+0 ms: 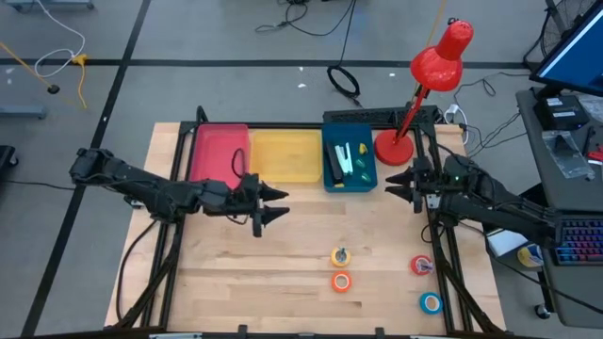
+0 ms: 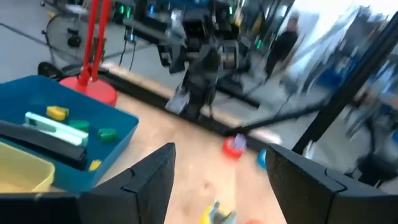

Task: Pick and place Stapler, Stapler remover, tape
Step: Put the blue stapler remover into the red bin

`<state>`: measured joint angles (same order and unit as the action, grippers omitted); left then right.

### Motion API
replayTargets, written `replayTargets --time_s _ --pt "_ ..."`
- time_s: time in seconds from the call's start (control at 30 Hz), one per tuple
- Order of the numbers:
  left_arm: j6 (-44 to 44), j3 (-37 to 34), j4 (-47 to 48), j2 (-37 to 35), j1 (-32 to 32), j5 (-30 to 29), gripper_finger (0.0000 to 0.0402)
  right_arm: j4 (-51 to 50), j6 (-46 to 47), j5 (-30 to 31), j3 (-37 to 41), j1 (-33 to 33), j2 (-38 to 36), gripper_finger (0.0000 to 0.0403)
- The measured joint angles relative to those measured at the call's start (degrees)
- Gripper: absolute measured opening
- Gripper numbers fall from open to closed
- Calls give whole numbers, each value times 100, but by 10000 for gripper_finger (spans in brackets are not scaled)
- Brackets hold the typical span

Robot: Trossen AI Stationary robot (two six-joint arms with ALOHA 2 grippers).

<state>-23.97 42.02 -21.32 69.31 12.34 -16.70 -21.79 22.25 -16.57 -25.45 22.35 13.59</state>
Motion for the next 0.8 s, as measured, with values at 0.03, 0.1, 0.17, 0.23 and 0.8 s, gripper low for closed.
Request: replayTargets --time_s 0.03,0.1,0.17,0.23,0.8 --pt "81 191 302 74 18 -23 248 220 72 -9 176 0 -87 165" --pt "164 601 812 252 30 -114 248 621 205 -15 524 0 -262 165" --pt "182 983 1296 454 28 -180 248 980 306 -13 821 2 -429 165" --pt "183 1324 1665 695 28 -188 248 1208 367 -16 1024 2 -599 165" --pt "1576 4123 3163 3772 180 784 248 1388 350 -12 1609 2 -1120 166"
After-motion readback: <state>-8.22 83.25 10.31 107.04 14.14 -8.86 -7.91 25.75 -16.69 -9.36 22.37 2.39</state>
